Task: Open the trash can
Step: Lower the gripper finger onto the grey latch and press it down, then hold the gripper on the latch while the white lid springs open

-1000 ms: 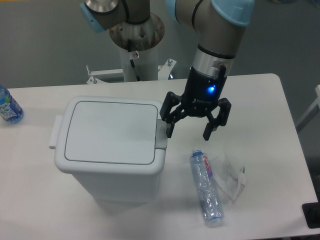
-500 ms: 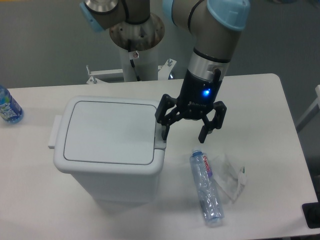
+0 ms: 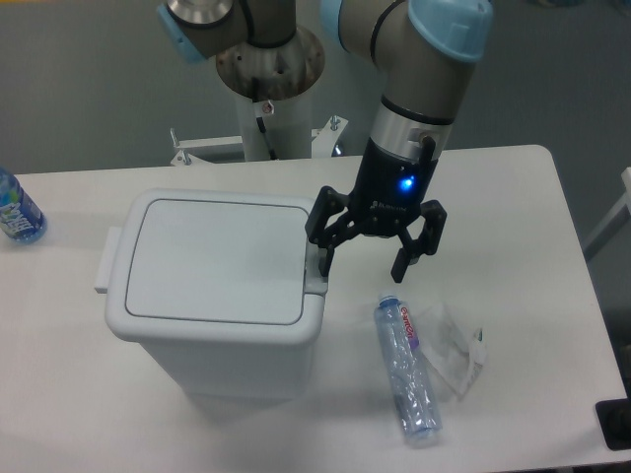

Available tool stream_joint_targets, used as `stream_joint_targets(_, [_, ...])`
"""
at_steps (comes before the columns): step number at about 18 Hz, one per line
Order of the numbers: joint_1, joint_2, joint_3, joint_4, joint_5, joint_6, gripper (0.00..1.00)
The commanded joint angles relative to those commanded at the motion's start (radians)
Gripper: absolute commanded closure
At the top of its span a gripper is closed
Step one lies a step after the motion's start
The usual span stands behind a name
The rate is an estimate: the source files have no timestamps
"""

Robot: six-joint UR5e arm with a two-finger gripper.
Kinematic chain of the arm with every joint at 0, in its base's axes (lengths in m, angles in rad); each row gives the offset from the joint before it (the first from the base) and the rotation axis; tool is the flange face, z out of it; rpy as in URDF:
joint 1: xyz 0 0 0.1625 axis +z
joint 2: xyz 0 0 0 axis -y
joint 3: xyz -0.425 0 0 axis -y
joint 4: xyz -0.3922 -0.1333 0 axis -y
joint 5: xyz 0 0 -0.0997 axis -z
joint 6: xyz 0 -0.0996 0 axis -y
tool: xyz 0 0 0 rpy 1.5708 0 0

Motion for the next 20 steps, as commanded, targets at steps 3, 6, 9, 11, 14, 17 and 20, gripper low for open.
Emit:
stream_joint_targets(3, [0.0,0.0,-0.002,0.0,0.002,0.0,0.0])
stream_joint_targets(6, [0.0,0.0,0.0,0.0,0.002,0.0,0.0])
stream_joint_targets(9, [0.0,-0.002,0.0,0.0,0.002,0.0,0.0])
stream_joint_targets(11, [0.0,-0.002,0.001,0.0,0.0,0.0,0.0])
stream_joint_targets(14, [0.0,-0.002,0.005,0.0,0.0,0.0,0.0])
stream_joint_targets(17, [0.002,-0.002,0.015,0.0,-0.002,0.0,0.0])
stream_joint_targets(20, [0.015,-0.002,0.026,0.0,-0.002,0.0,0.0])
